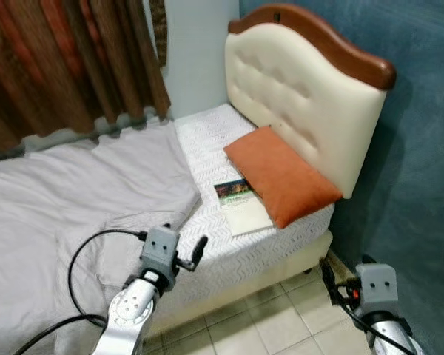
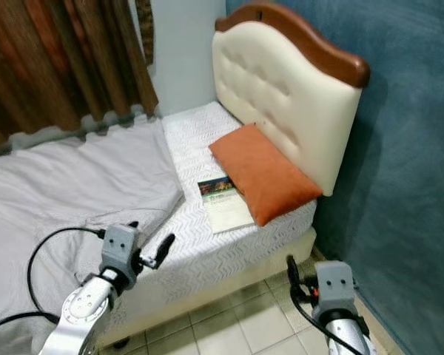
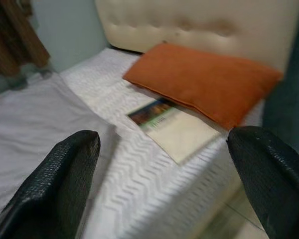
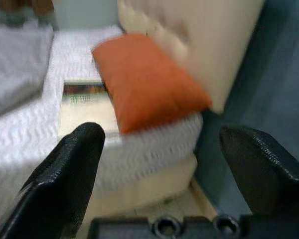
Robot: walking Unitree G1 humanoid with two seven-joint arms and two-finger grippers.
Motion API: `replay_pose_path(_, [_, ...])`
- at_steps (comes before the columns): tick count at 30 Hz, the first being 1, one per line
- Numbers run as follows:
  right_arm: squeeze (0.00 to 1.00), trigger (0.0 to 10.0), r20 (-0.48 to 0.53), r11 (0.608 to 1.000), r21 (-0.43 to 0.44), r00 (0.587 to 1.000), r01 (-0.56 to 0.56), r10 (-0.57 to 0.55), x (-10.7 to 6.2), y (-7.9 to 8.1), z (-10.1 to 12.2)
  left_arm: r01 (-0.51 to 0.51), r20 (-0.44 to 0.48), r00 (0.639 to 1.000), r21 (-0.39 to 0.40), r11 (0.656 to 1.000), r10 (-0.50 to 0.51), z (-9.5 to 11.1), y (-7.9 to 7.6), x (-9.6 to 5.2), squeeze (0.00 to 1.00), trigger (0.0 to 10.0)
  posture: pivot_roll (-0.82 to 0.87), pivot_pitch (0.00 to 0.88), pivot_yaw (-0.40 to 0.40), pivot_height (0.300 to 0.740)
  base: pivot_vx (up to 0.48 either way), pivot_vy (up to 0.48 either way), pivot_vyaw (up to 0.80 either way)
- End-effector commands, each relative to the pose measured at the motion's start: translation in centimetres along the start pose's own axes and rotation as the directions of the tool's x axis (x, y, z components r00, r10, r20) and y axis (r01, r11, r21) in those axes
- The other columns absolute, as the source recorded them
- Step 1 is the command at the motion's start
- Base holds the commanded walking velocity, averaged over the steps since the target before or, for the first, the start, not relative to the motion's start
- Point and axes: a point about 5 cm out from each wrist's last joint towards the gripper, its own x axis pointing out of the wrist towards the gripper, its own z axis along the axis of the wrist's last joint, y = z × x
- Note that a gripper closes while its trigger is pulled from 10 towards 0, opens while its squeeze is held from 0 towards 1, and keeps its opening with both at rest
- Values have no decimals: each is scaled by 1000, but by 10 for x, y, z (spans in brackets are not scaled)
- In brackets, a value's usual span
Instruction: Clean up the room
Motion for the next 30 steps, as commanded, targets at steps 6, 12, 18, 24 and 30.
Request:
replay_pose_path(6, [0, 10000, -13, 999, 15, 999, -32, 33, 7, 8, 0, -62, -51, 997, -48, 997, 59, -9, 7, 0, 0, 10000, -63, 6, 63, 740, 480, 0, 0])
replay_pose_path(12, [0, 10000, -42, 999, 22, 998, -46, 47, 1, 8, -5, -66, -61, 996, -60, 996, 62, -13, 3, -4, 0, 10000, -63, 25, 44, 740, 480, 0, 0])
replay_pose_path(18, [0, 10000, -65, 997, 18, 995, -77, 78, -3, 10, -10, -86, -78, 994, -103, 991, 79, -18, -3, -5, 0, 10000, -70, 35, 30, 740, 480, 0, 0])
replay_pose_path(24, [0, 10000, -66, 996, 13, 994, -89, 89, 2, 8, -7, -89, -85, 993, -120, 989, 79, -20, -8, -1, 0, 10000, -74, 41, 21, 740, 480, 0, 0])
replay_pose_path(30, [0, 10000, -77, 994, 14, 991, -106, 107, 2, 10, -9, -95, -96, 992, -132, 987, 82, -23, -9, 0, 0, 10000, -75, 46, 20, 740, 480, 0, 0])
